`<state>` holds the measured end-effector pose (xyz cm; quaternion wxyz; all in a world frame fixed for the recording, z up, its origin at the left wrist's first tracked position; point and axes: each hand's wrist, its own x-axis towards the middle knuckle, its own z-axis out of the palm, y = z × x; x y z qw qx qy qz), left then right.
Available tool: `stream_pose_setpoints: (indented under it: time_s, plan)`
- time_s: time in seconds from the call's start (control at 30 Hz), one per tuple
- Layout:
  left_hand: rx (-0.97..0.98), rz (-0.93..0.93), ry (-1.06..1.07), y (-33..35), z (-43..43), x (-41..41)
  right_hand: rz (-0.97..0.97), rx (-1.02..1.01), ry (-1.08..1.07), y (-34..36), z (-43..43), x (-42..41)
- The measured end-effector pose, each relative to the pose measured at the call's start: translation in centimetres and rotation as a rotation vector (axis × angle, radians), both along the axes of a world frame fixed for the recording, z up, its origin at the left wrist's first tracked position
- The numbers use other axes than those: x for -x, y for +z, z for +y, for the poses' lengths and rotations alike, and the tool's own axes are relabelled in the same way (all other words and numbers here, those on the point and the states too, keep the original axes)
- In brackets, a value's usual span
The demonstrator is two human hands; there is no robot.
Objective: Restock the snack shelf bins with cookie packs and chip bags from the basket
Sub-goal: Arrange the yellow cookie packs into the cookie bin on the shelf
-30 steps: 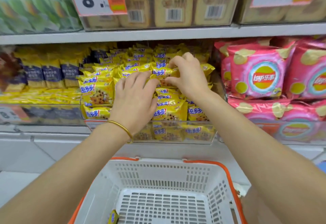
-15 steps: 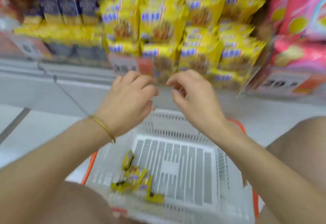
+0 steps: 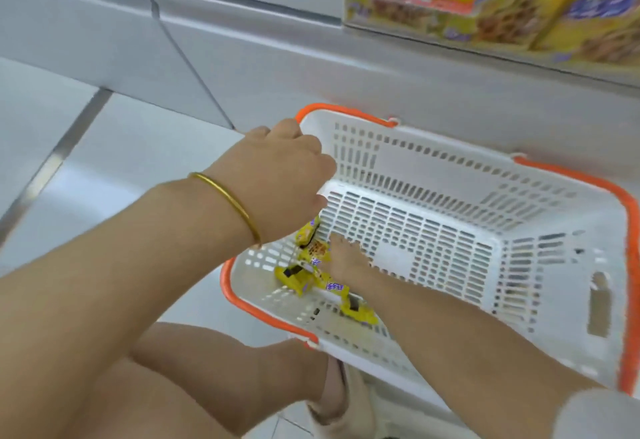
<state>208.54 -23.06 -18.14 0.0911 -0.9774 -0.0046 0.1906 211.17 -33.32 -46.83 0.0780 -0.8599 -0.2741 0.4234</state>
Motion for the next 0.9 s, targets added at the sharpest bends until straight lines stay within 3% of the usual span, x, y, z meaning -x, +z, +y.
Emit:
stream_pose_setpoints:
  time_s: [0.13, 0.27, 0.4, 0.47, 0.57, 0.7, 0.77, 0.9]
  plan:
    - [0.011, 0.01, 0.019, -0.4, 1.1, -0.4, -0.054, 0.081, -0.106, -1.1, 1.3, 0.8]
    - [0.034, 0.026, 0.032, -0.8, 0.7, -0.7, 0.263, 0.026, -0.394, -0.2, 0.3, -0.5]
    - [0.058, 0.102, 0.078, -1.1, -0.4, -1.2, 0.801, -0.258, -0.977, 4.9, -4.0, -3.6]
    - [0.096, 0.145, 0.145, -1.1, -1.3, -1.9, 1.002, -0.446, -1.098, 8.1, -6.4, -5.0]
    - [0.317, 0.16, 0.329, -0.7, -3.4, -3.6, 1.109, -0.733, -1.145, 13.8, -9.1, -6.7]
    - [0.688, -0.07, 0.438, 1.0, -7.6, -6.8, 1.038, -1.063, -1.059, 21.7, -11.9, -7.7]
    - [0.821, -0.218, 0.426, 2.7, -9.6, -8.1, 0.895, -1.129, -0.99, 25.3, -13.8, -8.0]
    - [0.854, -0.363, 0.181, 7.7, -12.6, -9.7, 0.225, -1.139, -0.775, 31.4, -18.3, -9.5]
